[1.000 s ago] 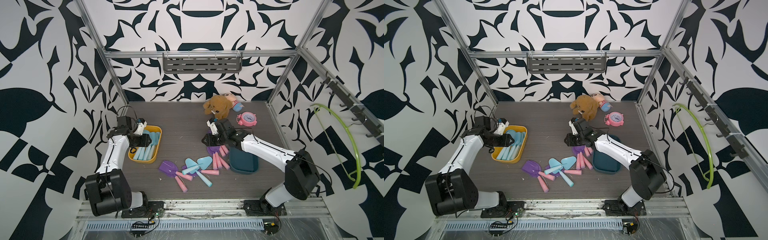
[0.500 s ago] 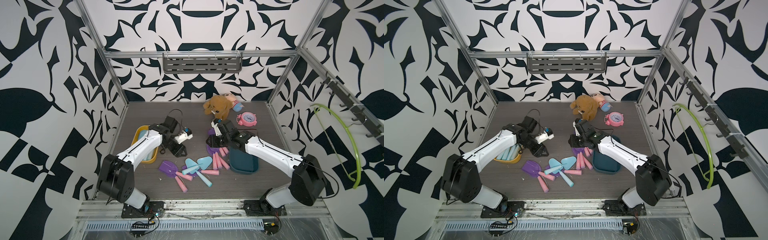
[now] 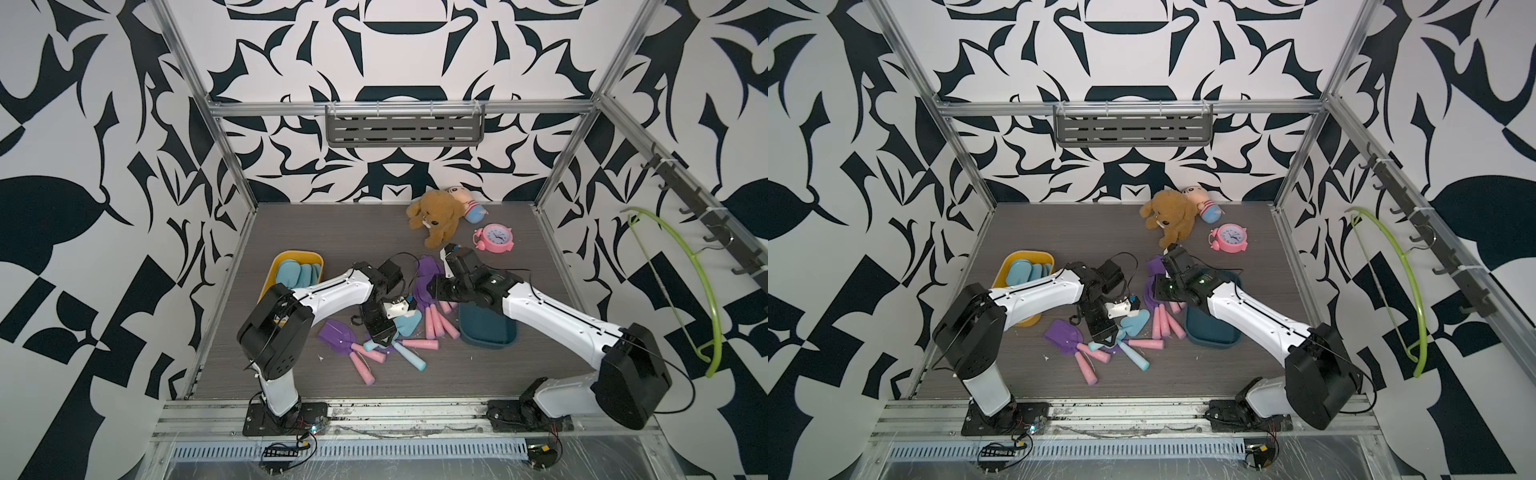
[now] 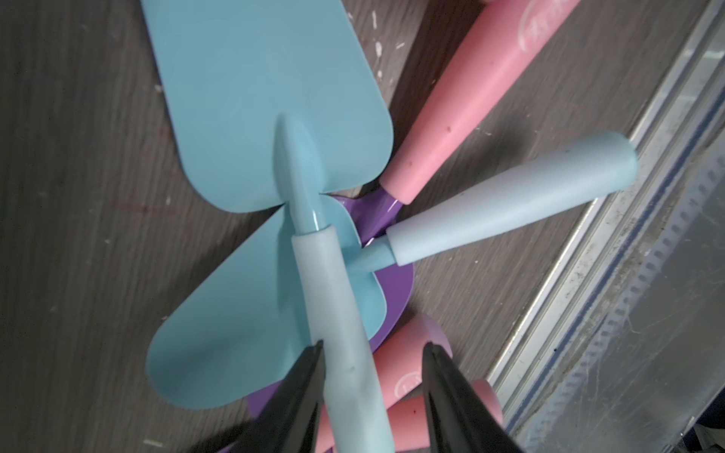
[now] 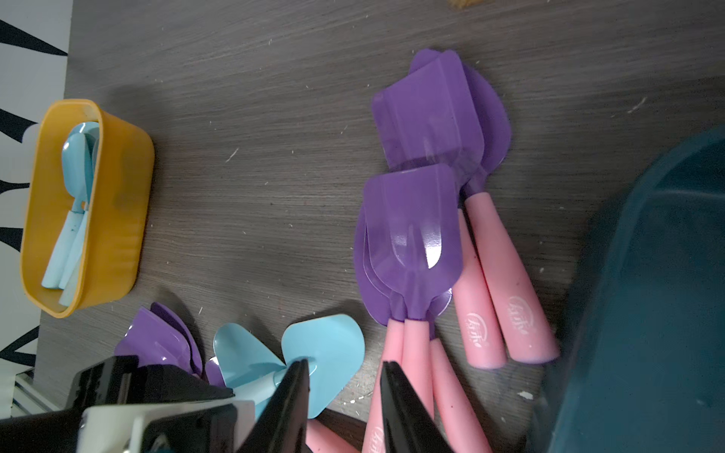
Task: Sort the small shovels by color and place them into the storage box
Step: Pick up the shovel from the center of the board.
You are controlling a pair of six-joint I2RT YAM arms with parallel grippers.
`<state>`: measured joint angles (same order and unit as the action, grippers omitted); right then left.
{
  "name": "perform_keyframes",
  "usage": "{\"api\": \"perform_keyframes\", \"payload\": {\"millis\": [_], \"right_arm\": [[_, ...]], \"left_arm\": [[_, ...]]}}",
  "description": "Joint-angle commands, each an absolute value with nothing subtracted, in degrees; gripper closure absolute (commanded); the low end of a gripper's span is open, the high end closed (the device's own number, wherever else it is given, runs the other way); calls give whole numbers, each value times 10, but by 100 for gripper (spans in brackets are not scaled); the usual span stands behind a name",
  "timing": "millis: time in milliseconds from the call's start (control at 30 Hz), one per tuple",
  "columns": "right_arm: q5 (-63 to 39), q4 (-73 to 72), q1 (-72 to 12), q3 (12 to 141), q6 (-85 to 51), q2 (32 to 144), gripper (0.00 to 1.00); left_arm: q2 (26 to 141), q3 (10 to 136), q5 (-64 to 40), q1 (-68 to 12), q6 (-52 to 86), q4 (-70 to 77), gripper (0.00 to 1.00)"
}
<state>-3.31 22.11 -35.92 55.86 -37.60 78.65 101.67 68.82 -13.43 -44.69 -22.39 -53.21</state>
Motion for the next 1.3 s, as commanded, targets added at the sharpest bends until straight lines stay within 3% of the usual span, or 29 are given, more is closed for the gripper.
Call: {"api": "perform_keyframes", "payload": {"millis": [0,200,800,1267], "right_arm": [[-21,222,-356,561,-385,771,65],[-18,221,-355,558,-385,764,65],[-24,190,-354,556,-384,762,65],[-116,54,-366,576,-432,813,62]], "left_arm": [[1038,701,-107,-446,-216,-540,54],[1050,702,-75,-446,-209,-532,57],[1009,697,-26,-425,-201,-515,100],[897,680,-115,-282,-166,-492,100]]}}
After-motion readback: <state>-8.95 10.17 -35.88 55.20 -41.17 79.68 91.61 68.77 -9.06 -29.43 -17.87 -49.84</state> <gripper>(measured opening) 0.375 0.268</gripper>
